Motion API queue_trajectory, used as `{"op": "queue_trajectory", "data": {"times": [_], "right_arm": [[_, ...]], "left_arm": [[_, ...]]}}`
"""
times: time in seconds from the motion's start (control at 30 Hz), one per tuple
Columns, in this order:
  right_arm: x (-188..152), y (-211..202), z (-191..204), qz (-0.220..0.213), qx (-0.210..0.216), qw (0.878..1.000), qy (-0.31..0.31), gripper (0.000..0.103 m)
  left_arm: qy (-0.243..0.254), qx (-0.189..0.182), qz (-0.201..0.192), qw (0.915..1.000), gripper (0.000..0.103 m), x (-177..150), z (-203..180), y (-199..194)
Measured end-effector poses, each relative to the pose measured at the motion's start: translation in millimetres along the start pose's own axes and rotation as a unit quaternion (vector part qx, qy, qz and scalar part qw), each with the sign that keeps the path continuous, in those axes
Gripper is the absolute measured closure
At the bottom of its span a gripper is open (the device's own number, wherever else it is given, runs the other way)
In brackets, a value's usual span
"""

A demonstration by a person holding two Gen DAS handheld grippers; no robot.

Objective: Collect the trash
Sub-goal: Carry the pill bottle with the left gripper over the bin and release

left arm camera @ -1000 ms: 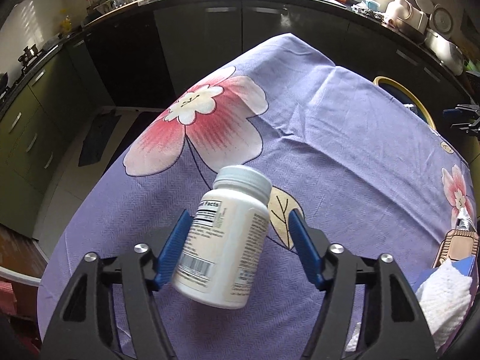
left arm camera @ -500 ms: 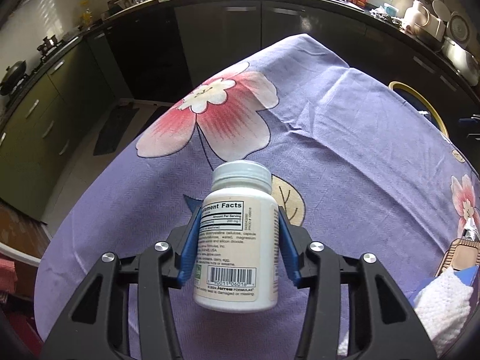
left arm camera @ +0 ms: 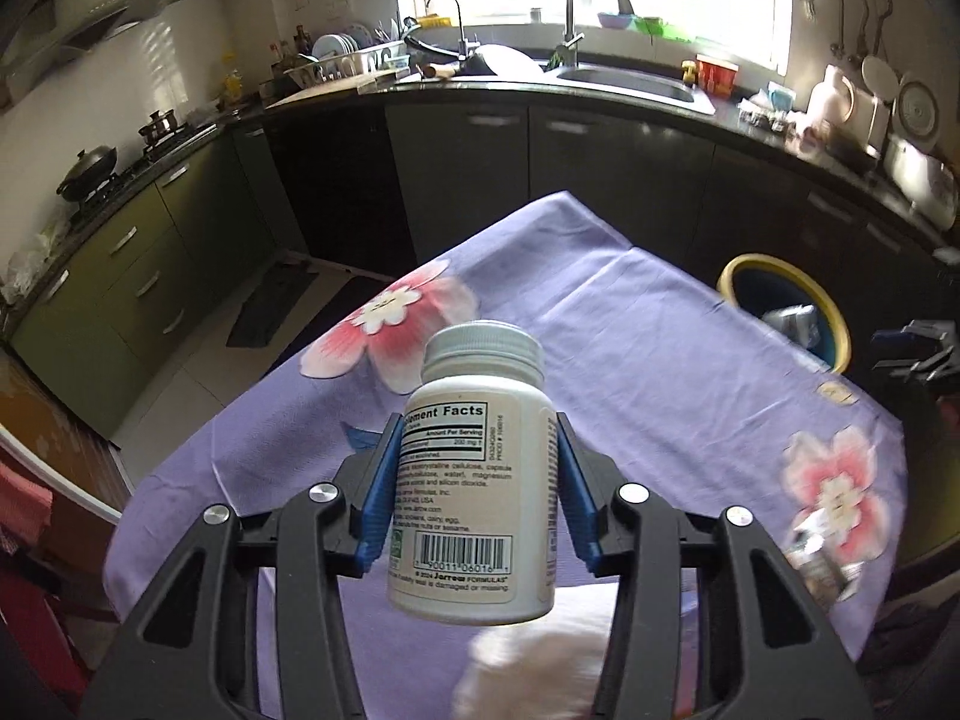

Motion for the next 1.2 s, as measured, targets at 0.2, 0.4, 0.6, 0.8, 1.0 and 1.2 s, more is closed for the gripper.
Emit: {"op": "queue_trajectory", "data": {"times": [0.2, 0.4, 0.6, 0.8, 1.0, 1.2], "right_arm": [[-24, -18, -22, -0.032, -0.01, 0.999, 0.013, 0.019], [-58, -32, -58, -0.059, -0.036, 0.997, 0.035, 0.019], [-83, -41, -95, -0.071, -0.044, 0.995, 0.061, 0.019], [-100, -47, -126, -0.085, -0.032, 0.992, 0.089, 0.018], [-113, -38, -156, -0.081, -0.017, 0.989, 0.124, 0.018], [-121, -38, -172, -0.084, -0.003, 0.985, 0.153, 0.018]], "left_arm": [[-0.002, -0.053, -0.004, 0.9986, 0.057, 14, -78, -29], [0.053, -0.113, 0.02, 0.9921, 0.057, 43, -169, -14], [0.09, -0.16, 0.053, 0.9815, 0.057, 84, -257, 31], [0.112, -0.167, 0.076, 0.9766, 0.057, 117, -320, 86], [0.108, -0.159, 0.087, 0.9774, 0.057, 146, -361, 145], [0.081, -0.127, 0.071, 0.986, 0.024, 165, -367, 170]]}}
Point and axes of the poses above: each gripper's, at about its wrist camera, not at the fingertips, and y roughly the way its jaws point, z to its left, x to its top, the point moved 3 cm from there along y, roughly the way its jaws point, and after that the axes turned 10 degrees about z, right-handed, at the moved point
